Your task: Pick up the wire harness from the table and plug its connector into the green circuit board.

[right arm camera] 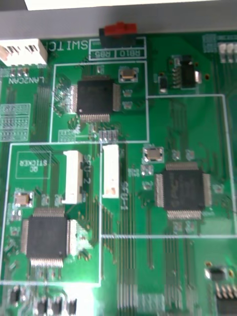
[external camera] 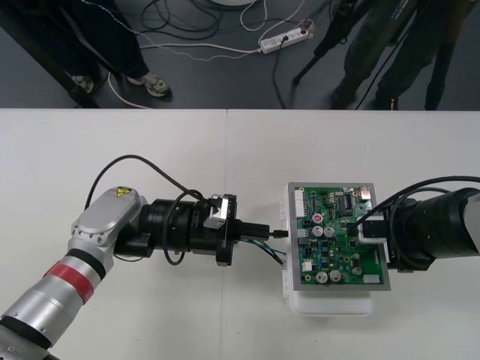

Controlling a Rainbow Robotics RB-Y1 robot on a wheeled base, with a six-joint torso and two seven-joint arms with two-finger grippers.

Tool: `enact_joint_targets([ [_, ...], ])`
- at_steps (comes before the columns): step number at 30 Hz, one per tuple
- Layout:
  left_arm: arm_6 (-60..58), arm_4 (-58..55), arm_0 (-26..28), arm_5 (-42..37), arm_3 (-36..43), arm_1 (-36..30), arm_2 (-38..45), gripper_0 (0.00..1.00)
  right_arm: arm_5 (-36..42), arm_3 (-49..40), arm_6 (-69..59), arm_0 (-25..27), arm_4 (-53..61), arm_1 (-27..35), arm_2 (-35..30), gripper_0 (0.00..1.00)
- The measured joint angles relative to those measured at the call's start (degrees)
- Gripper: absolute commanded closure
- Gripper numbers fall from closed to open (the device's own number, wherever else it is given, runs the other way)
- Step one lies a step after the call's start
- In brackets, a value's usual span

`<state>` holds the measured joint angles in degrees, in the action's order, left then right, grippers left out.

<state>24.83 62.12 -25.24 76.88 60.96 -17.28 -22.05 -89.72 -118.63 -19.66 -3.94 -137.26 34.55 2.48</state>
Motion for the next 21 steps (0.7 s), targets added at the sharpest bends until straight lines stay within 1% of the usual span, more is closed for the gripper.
enact_joint_targets([
  [7, 0.0, 0.0, -0.1, 0.0, 0.0, 0.4, -0.6, 1.00, 0.0, -2.1, 0.0, 0.5, -0.2, 0.0, 0.0, 0.00],
  [21, 0.0, 0.0, -0.1, -0.3, 0.0, 0.4, -1.9, 1.00, 0.0, -2.2, 0.0, 0.7, -0.6, -0.2, 0.0, 0.00],
])
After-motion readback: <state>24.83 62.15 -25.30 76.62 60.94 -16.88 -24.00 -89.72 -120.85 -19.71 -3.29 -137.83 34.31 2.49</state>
